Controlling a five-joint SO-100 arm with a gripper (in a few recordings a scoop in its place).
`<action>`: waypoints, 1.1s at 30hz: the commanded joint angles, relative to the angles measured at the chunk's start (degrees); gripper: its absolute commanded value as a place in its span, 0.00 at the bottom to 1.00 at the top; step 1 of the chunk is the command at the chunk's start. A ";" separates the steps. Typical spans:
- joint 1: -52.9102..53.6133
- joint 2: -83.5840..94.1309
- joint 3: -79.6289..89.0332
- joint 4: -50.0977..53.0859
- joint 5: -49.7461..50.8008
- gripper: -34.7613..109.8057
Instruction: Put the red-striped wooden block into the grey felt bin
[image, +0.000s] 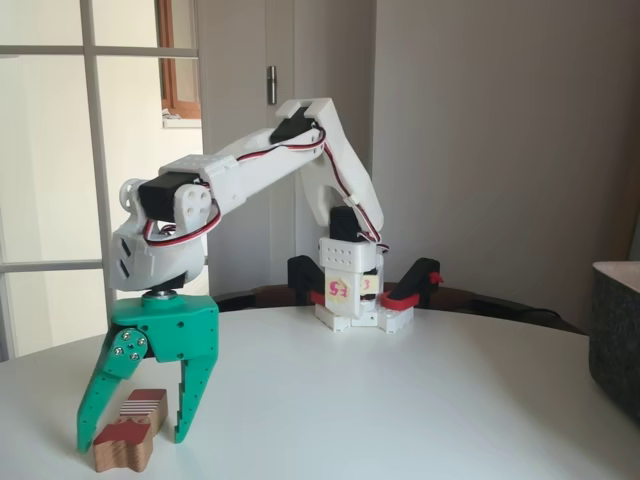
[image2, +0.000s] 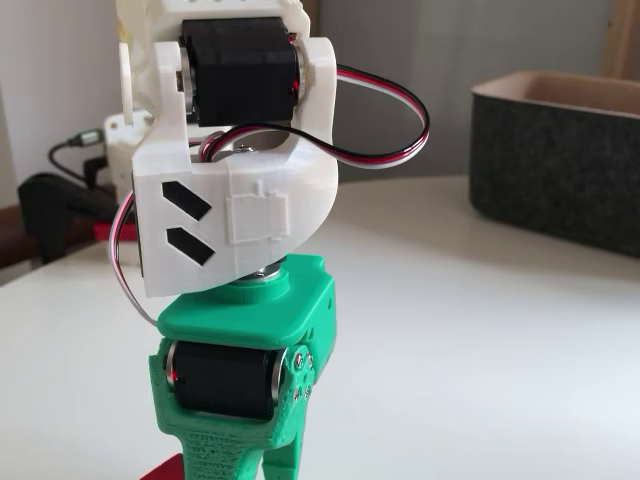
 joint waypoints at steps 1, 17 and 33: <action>0.44 0.18 -1.32 -0.53 0.09 0.41; 0.35 0.35 -1.49 -4.39 0.35 0.29; 0.53 2.02 -7.12 -6.06 4.31 0.28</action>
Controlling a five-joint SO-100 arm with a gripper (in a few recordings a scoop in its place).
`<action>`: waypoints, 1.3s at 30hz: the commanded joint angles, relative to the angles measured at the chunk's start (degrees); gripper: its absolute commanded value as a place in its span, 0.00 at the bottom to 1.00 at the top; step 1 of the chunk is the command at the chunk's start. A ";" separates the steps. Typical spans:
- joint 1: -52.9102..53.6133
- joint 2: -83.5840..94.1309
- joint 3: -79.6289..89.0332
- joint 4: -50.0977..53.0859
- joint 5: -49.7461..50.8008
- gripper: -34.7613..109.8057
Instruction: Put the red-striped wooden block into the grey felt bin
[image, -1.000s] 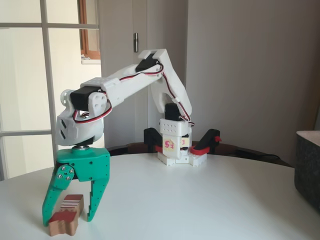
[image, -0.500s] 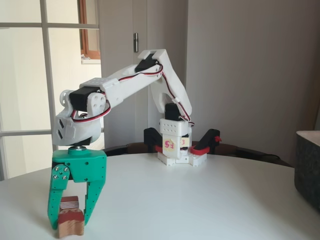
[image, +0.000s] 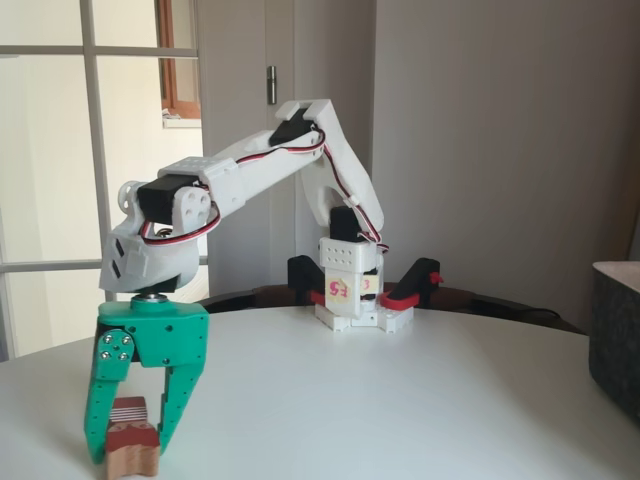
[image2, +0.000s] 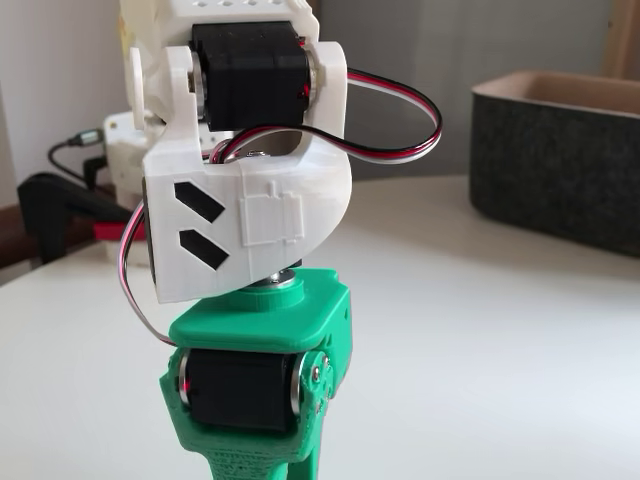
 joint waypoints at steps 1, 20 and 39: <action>0.53 2.64 -4.48 -0.18 2.46 0.28; -5.36 24.35 -7.21 -0.35 9.32 0.29; -48.25 39.73 -7.21 -6.50 4.66 0.29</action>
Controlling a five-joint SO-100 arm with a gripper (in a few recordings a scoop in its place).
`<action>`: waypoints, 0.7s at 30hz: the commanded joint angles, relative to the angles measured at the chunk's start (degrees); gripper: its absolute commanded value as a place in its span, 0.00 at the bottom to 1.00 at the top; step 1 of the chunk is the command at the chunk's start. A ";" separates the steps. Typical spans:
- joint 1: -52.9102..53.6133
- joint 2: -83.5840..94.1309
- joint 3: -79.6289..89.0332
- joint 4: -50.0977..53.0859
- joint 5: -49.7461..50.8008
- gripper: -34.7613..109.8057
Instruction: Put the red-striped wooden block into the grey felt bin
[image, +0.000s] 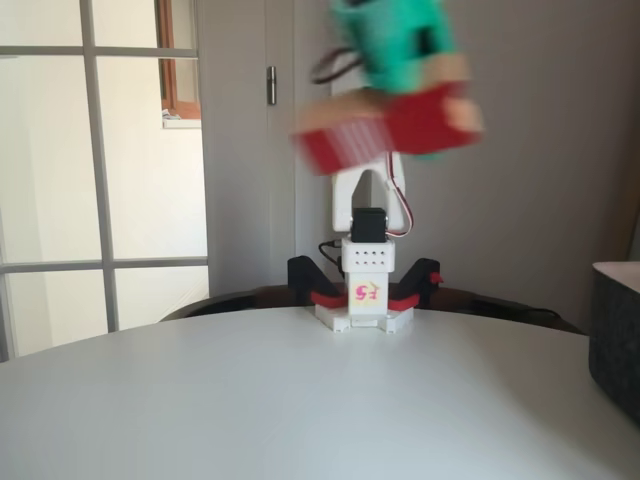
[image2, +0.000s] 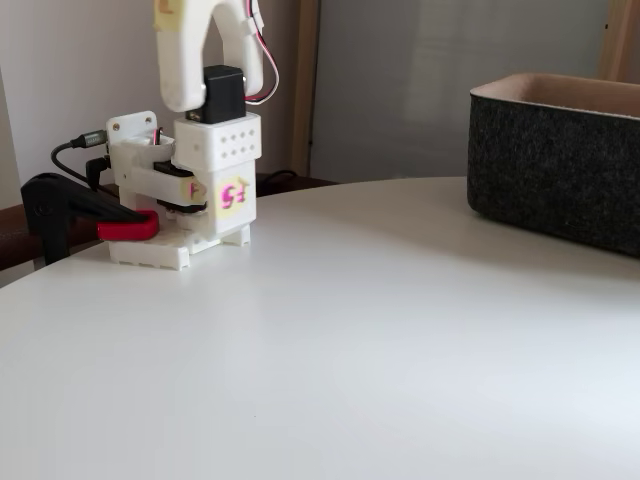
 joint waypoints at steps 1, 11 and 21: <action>-7.65 4.75 -1.76 -3.16 -0.35 0.29; -29.71 2.99 -1.05 -5.71 -7.47 0.29; -37.44 -8.88 -1.14 -6.24 -18.98 0.30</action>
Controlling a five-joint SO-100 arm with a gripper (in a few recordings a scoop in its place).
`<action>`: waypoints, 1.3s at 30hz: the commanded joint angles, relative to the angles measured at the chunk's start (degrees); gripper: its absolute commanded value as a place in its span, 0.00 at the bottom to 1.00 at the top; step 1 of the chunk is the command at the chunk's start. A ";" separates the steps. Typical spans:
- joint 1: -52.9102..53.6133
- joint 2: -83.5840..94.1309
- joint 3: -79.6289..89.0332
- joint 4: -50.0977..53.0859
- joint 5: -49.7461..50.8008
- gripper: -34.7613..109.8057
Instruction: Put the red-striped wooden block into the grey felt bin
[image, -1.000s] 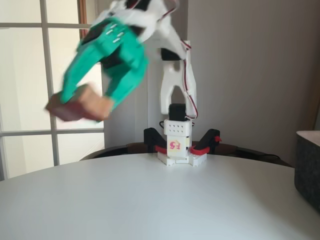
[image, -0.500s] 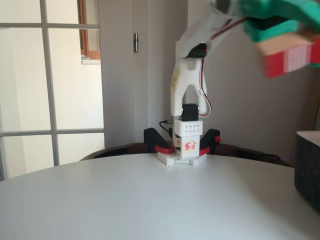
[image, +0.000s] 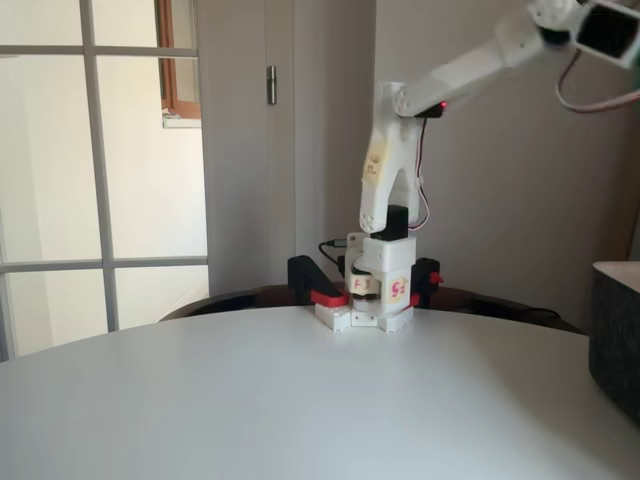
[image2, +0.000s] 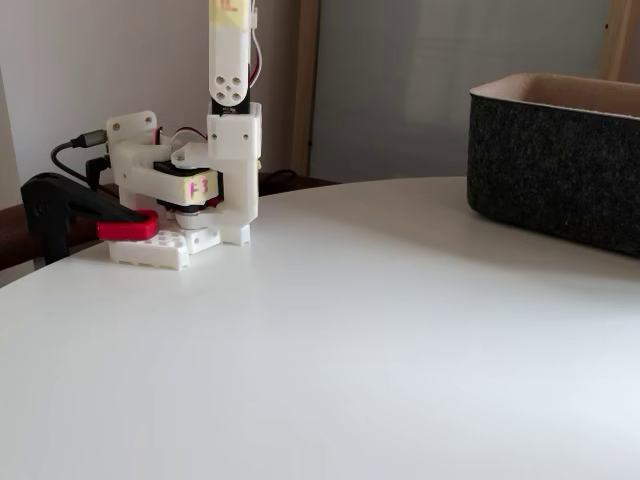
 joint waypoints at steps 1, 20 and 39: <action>-0.97 -2.90 -1.14 -1.23 -1.23 0.30; -1.58 -3.08 -1.41 -3.34 -1.76 0.55; 38.50 26.54 -0.88 31.73 19.78 0.36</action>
